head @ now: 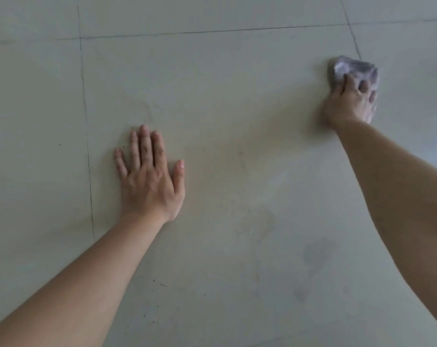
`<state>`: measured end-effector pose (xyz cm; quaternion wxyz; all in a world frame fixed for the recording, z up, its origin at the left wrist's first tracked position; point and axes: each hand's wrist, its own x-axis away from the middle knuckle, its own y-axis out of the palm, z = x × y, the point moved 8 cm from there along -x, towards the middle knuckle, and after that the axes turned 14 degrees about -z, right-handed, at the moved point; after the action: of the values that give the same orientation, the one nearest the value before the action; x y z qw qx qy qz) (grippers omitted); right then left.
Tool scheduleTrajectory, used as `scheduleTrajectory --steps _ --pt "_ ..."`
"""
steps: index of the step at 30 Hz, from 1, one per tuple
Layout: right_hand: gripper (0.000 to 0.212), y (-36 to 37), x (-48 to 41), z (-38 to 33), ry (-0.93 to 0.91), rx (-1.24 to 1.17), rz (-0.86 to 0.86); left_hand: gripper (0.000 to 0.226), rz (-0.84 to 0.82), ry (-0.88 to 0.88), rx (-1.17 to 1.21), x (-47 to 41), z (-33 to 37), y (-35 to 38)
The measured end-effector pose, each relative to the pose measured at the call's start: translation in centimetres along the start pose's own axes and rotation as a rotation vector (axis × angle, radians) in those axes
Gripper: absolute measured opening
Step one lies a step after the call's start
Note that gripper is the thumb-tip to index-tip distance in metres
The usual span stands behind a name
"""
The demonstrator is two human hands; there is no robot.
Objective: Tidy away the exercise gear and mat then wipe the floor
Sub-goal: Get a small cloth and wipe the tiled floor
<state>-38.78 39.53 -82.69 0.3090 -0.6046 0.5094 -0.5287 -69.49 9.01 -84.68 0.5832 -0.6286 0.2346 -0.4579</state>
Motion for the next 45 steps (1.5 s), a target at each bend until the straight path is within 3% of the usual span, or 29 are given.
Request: scheduleTrajectory --steps 2,3,4,6,9,12,15,18,21,24,26,28,31,34,37,42,45 --pt "0.052 0.3 0.0 -0.1 0.223 -0.039 -0.019 0.075 -0.013 -0.006 -0.015 0.0 0.0 0.1" --pt "0.056 1.2 0.4 -2.4 0.193 -0.004 -0.04 0.075 -0.019 -0.007 -0.019 0.0 0.0 0.1" --pt "0.061 2.4 1.0 -5.8 0.071 0.05 -0.063 0.075 -0.024 -0.008 -0.02 0.0 0.0 0.1" --pt "0.064 6.0 3.9 -15.2 -0.344 0.187 -0.117 0.075 -0.025 -0.007 -0.01 -0.1 0.0 0.0" --pt "0.051 11.7 12.4 -26.3 -0.915 0.376 -0.299 0.075 -0.019 0.006 -0.007 0.0 0.1 -0.1" --pt "0.047 12.4 14.0 -28.2 -1.142 0.446 -0.393 0.074 -0.007 0.006 -0.005 0.1 0.1 -0.2" --pt "0.05 8.5 6.3 -24.1 -0.989 0.38 -0.243 0.074 0.004 0.001 -0.007 0.1 -0.1 -0.2" --pt "0.052 2.5 -3.8 -15.3 -0.503 0.242 -0.061 0.074 0.003 0.002 -0.005 0.0 -0.1 -0.2" --pt "0.056 -2.1 -7.9 -5.2 0.043 0.061 -0.021 0.074 -0.007 -0.002 -0.014 0.0 -0.1 -0.1" --pt "0.055 -1.7 -6.9 -4.1 0.236 -0.002 -0.028 0.074 -0.015 -0.001 -0.019 -0.1 -0.1 -0.1" --pt "0.06 1.2 -5.9 -9.5 0.061 0.057 -0.053 0.073 -0.013 0.0 -0.017 -0.1 -0.1 -0.1" --pt "0.062 4.3 -2.9 -18.6 -0.315 0.121 -0.086 0.073 -0.012 0.002 -0.015 -0.1 0.0 -0.1" --pt "0.046 10.6 8.0 -30.9 -0.94 0.287 -0.264 0.073 0.0 0.006 -0.016 0.0 -0.1 -0.3" --pt "0.05 15.9 18.9 -36.0 -1.333 0.558 -0.467 0.072 0.014 0.022 0.005 0.2 0.0 -0.4" --pt "0.049 15.6 18.0 -34.0 -1.385 0.54 -0.478 0.072 0.02 0.023 0.028 0.1 -0.2 -0.3" --pt "0.049 9.6 8.0 -24.1 -0.876 0.343 -0.297 0.072 -0.003 0.024 0.023 -0.1 -0.3 0.3" --pt "0.057 9.7 9.6 -22.3 -0.771 0.364 -0.304 0.072 -0.014 0.029 0.018 -0.2 -0.2 0.4"
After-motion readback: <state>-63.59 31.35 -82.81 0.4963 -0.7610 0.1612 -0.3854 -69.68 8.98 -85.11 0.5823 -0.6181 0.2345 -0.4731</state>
